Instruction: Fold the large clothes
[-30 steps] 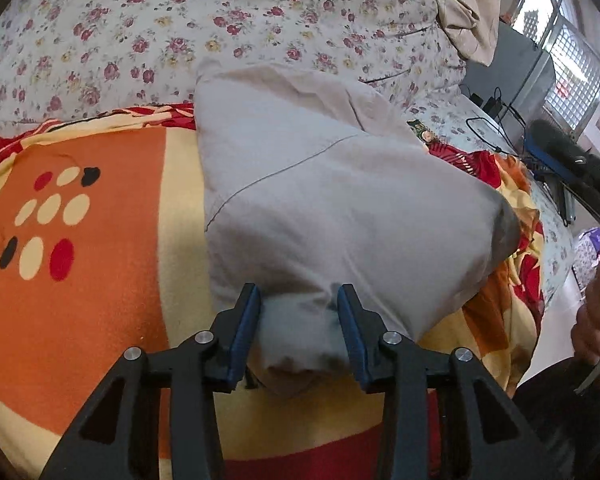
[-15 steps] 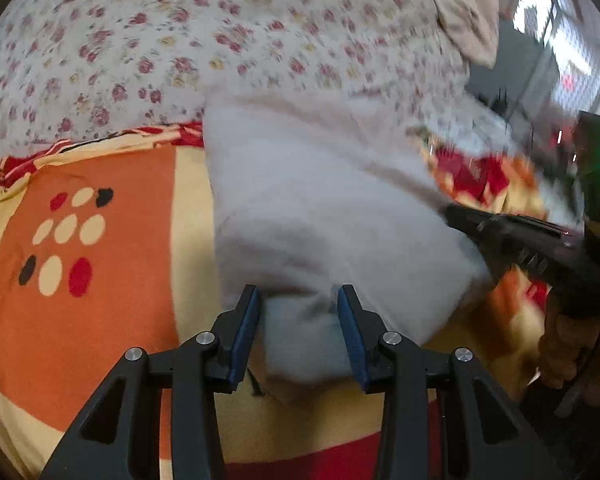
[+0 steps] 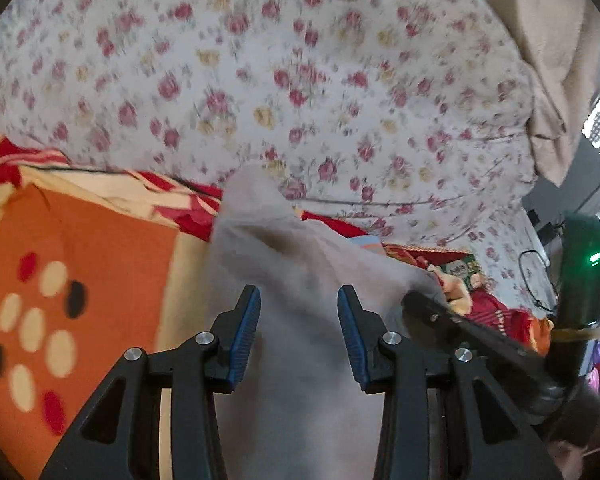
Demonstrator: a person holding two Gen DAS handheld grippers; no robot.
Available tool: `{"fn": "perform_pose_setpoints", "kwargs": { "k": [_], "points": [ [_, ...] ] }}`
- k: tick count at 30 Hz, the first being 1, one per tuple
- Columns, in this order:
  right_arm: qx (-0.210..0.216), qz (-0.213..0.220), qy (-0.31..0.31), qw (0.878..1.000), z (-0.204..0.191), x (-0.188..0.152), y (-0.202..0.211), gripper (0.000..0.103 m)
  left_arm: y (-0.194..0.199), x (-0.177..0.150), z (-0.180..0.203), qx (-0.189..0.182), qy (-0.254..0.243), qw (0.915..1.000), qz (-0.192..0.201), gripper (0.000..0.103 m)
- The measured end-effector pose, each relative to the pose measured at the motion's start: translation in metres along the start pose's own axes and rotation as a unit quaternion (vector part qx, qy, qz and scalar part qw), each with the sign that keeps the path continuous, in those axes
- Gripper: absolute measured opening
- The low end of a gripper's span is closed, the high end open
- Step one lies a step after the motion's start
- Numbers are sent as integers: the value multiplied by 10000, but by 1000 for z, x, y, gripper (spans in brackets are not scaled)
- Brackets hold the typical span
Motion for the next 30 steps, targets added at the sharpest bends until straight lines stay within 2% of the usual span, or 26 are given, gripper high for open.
{"fn": "perform_pose_setpoints", "kwargs": {
  "k": [4,9,12,15,20,30],
  "points": [
    [-40,-22,0,10000,30,-20,-36,0,-28,-24,-2,-7,-5,9999,-100,33],
    [66,127,183,9997,39,-26,-51,0,-33,-43,8,60,-376,9985,392,38],
    [187,92,133,9997,42,-26,-56,0,-36,-43,9,38,-318,9981,526,38],
    [338,58,30,9994,45,-24,-62,0,-44,-42,3,-38,-168,9989,442,38],
    [538,45,-131,9985,47,-23,-63,0,-47,-43,6,162,-321,9983,450,38],
    [509,92,-159,9985,47,-25,-61,0,-48,-43,6,197,-360,9981,464,38]
  ]
}}
Point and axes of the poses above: each gripper's, at about its wrist camera, not at the fingertips, and y roughly against the way its jaws point, z to its right, x to its top, the point moved 7 cm from there along -y, roughly the way its jaws point, and after that the axes turned 6 degrees about z, right-handed, at the moved point
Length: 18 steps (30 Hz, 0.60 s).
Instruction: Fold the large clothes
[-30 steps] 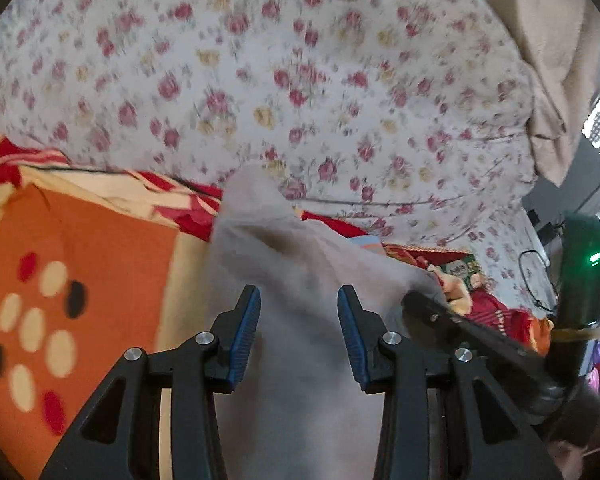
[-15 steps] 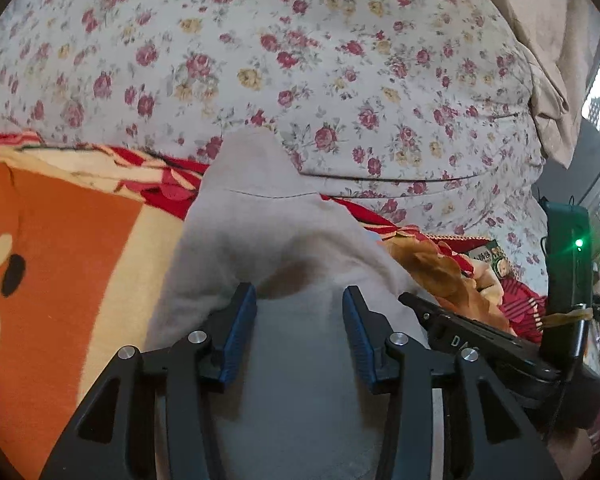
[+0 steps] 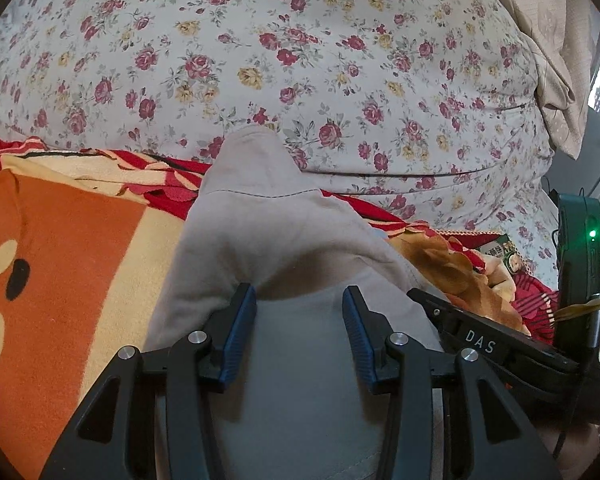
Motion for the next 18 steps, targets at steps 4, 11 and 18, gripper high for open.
{"fn": "perform_pose_setpoints", "kwargs": {
  "k": [4,11,18],
  "points": [
    [-59,16,80,9999,-1,1,-2,0,0,0,0,-6,4,10000,-2,38],
    [28,41,56,10000,3,3,-5,0,1,0,-1,-55,41,10000,-8,38],
    [936,490,-659,9922,19,19,33,11,21,18,-8,-698,313,9941,-773,45]
  ]
}}
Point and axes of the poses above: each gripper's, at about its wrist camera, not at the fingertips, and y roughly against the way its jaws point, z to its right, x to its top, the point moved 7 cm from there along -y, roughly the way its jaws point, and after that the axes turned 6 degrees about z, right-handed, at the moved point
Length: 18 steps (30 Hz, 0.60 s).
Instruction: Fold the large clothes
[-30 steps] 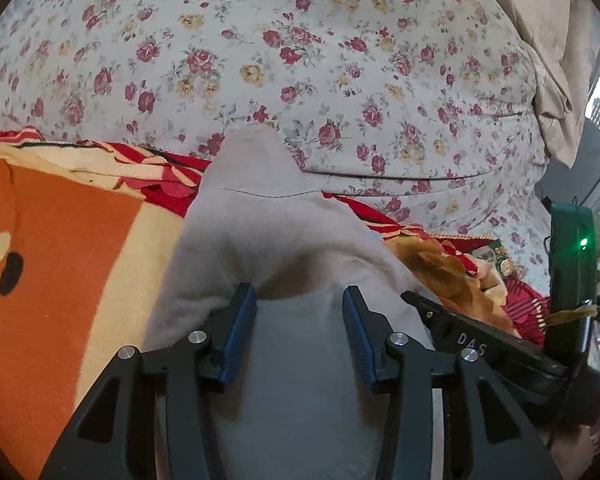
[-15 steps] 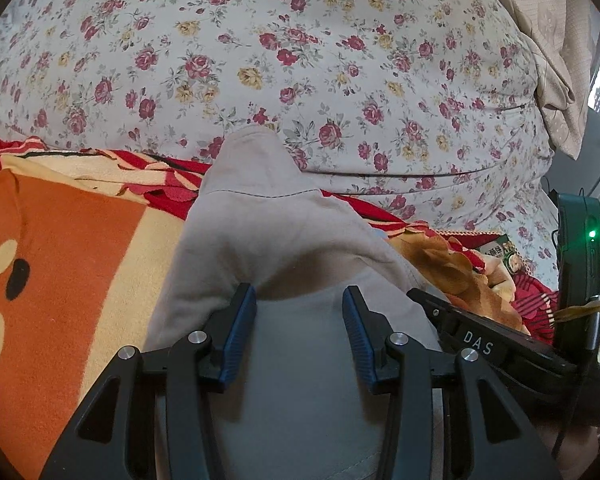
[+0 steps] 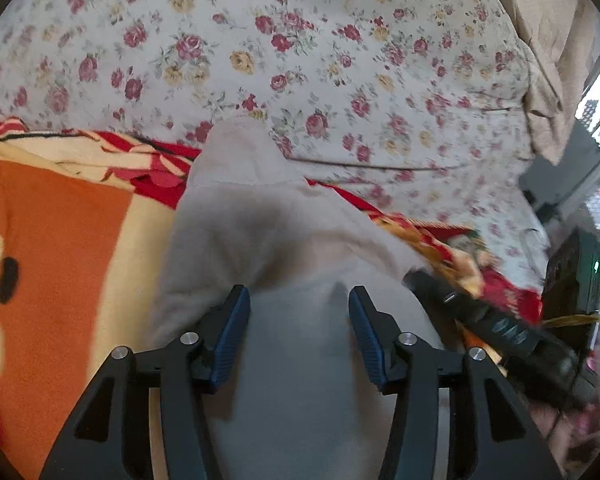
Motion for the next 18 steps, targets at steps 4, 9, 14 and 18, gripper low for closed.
{"fn": "perform_pose_setpoints", "kwargs": {
  "k": [4,9,14,18],
  "points": [
    [-37,636,177,9978,4,25,67,65,60,17,-18,201,-617,9976,244,52],
    [-82,812,249,9963,13,17,122,78,62,-13,-48,-178,-354,9992,-82,57],
    [469,215,170,9985,6,-7,128,78,29,-46,-44,-839,259,9922,-887,58],
    [441,-205,872,9950,-2,-31,112,78,30,-49,-41,-876,180,9928,-794,60]
  ]
}}
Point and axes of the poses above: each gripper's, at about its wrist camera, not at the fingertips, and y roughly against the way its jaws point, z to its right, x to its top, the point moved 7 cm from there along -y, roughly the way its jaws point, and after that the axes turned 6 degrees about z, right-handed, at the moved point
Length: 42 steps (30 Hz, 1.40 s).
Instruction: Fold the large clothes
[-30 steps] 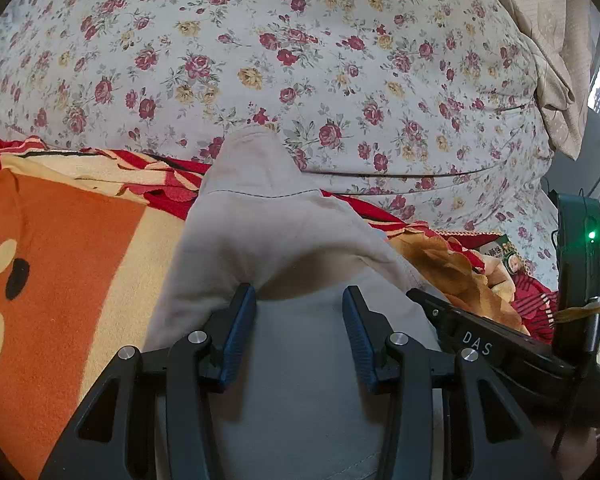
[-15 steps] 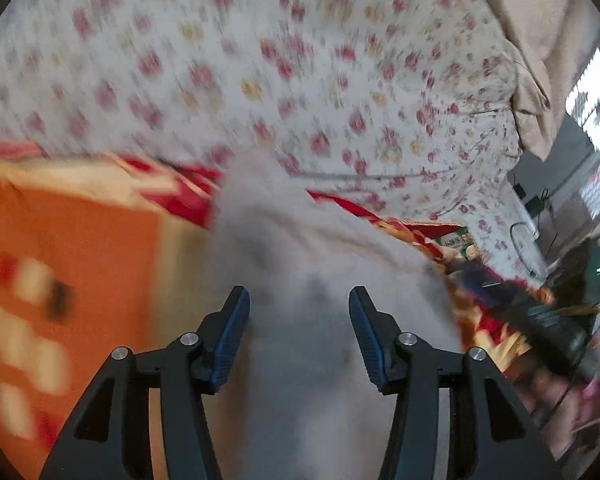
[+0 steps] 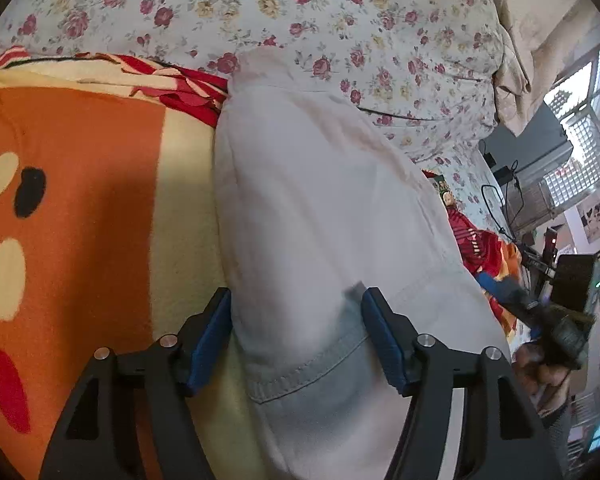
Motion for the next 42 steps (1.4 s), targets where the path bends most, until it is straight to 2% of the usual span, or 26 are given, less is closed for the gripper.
{"fn": "perform_pose_setpoints", "kwargs": {
  "k": [2,6,12,15,19,31,32,33,34,35,36,39,42],
  "points": [
    [126,-291,312,9990,-4,-11,-18,77,0,-1,-1,-31,53,10000,21,60],
    [127,-652,541,9963,-4,-26,-43,77,-4,-1,0,64,-52,9999,72,60],
    [199,-719,434,9963,-2,-27,-51,74,-8,0,2,197,-196,9995,134,61],
    [58,-715,598,9956,-9,-25,-42,70,-8,1,2,207,-173,9996,131,62],
    [-146,-855,863,9925,-17,-32,-28,70,-8,1,1,242,-191,9995,116,62],
    [316,-927,89,9952,1,-33,-48,68,-8,0,1,284,-253,9992,136,62],
    [341,-931,38,9951,2,-33,-50,68,-7,0,2,311,-290,9990,167,53],
    [395,-946,-23,9947,1,-33,-52,65,-4,1,5,355,-409,9982,253,35],
    [489,-965,-57,9941,-2,-35,-53,59,-2,1,11,395,-617,9968,323,27],
    [682,-1001,-24,9926,-10,-35,-55,43,1,1,18,512,-882,9940,393,19],
    [711,-992,18,9925,-14,-34,-56,36,4,1,23,591,-1079,9913,465,14],
    [819,-1019,-23,9914,-25,-33,-56,25,19,7,26,525,-1112,9903,647,10],
    [1090,-966,-187,9892,-39,-29,-53,21,44,19,22,435,-1030,9897,891,9]
  ]
}}
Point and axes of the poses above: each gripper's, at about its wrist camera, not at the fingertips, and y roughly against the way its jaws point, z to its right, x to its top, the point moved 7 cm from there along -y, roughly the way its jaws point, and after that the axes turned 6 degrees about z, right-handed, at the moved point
